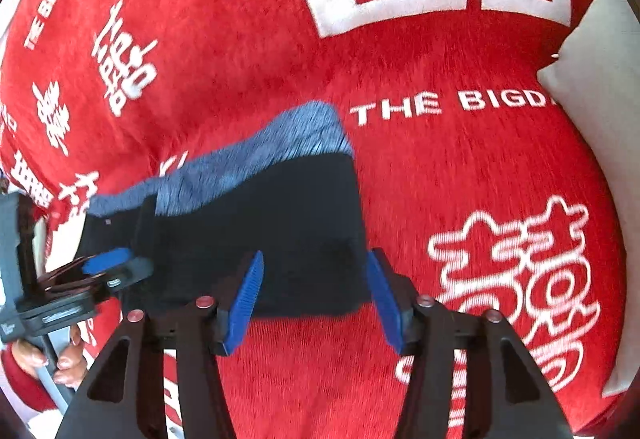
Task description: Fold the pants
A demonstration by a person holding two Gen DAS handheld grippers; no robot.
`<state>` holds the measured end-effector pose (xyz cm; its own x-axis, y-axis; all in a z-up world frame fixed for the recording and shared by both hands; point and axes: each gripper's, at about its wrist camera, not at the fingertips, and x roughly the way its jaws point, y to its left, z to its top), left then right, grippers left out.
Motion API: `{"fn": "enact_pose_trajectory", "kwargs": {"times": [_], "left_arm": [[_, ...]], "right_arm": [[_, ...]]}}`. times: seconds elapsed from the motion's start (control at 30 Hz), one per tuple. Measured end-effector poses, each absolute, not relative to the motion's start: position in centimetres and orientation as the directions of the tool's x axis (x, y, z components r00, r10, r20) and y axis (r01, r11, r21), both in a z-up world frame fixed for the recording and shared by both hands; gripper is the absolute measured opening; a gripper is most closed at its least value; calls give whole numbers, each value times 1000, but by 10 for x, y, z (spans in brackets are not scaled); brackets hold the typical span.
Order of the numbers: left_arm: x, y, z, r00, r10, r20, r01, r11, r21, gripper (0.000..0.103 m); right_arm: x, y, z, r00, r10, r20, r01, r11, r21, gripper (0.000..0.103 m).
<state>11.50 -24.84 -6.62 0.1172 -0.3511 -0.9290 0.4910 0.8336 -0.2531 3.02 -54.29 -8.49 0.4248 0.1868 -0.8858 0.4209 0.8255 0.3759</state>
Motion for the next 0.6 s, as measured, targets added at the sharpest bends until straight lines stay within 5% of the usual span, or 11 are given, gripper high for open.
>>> {"fn": "enact_pose_trajectory", "kwargs": {"times": [0.27,0.47,0.6], "left_arm": [[167,-253,-106,32,-337,-941,377,876,-301,80],[177,-259,-130,-44,-369,-928,322,874,-363,80],[175,-266,-132,-36,-371,-928,336,870,-361,80]], "right_arm": [[69,-610,-127,461,335,-822,484,681,550,58],[98,-639,-177,514,569,-642,481,429,765,56],[101,-640,-204,488,628,-605,519,349,781,26]]}}
